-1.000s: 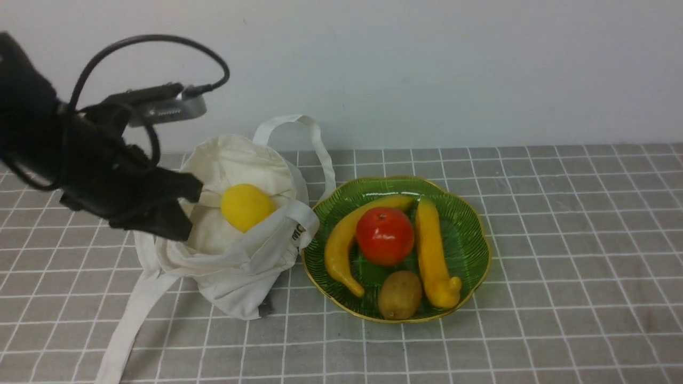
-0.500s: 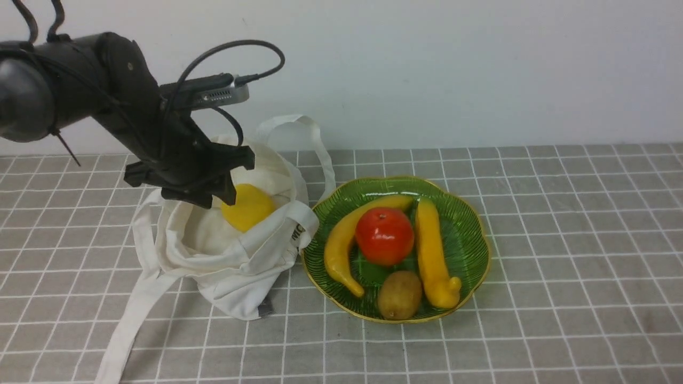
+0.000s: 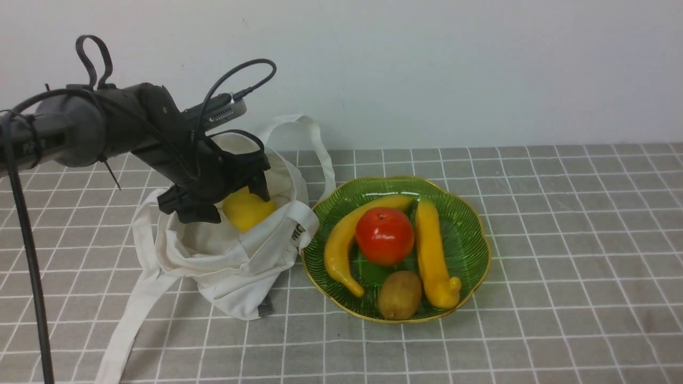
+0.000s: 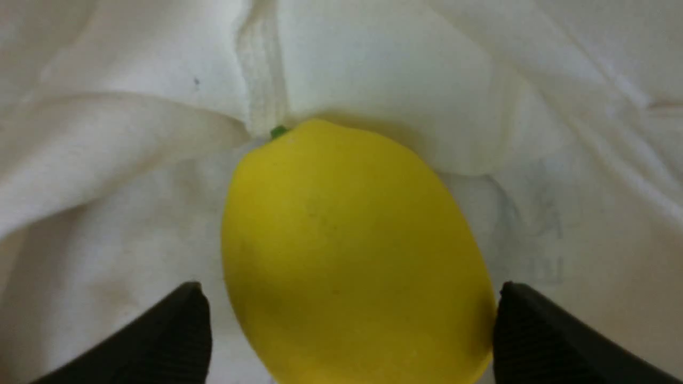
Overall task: Take the fruit out of the bag on the grey coffee tablecloth and place them on the plate.
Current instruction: 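Reach into the bag and grasp the lemon with the left gripper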
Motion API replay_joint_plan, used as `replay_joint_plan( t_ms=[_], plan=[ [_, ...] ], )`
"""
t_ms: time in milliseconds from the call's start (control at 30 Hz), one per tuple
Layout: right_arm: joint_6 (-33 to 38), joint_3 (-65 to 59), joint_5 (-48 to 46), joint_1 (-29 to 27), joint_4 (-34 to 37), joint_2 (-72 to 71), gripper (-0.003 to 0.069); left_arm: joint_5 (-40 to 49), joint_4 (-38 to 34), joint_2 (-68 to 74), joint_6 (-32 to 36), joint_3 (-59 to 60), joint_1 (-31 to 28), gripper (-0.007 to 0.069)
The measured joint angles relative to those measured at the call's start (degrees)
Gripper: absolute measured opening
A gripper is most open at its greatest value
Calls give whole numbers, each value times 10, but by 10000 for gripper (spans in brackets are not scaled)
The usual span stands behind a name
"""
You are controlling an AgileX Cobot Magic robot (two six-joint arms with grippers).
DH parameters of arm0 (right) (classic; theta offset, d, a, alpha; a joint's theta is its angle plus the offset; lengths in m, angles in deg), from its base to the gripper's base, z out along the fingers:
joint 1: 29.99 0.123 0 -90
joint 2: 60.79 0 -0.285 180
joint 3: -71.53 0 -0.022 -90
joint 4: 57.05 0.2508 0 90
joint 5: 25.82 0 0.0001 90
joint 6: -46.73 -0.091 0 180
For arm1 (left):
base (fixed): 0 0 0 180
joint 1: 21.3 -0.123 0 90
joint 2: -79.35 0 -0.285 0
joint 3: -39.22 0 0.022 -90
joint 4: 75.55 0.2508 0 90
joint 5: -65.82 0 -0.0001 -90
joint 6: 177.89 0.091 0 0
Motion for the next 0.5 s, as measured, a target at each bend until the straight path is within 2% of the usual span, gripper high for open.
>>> replay_joint_plan(
  t_ms=[67, 200, 367, 500],
  plan=[
    [0, 0, 0, 0, 0, 0, -15, -4, -6, 4, 0, 0, 0, 631],
    [0, 0, 0, 0, 0, 0, -15, -8, -19, 11, 1, -3, 0, 554],
    [0, 0, 0, 0, 0, 0, -15, -5, -16, 13, 7, -5, 0, 552],
    [0, 0, 0, 0, 0, 0, -15, 6, 16, 7, 20, -5, 0, 552]
  ],
)
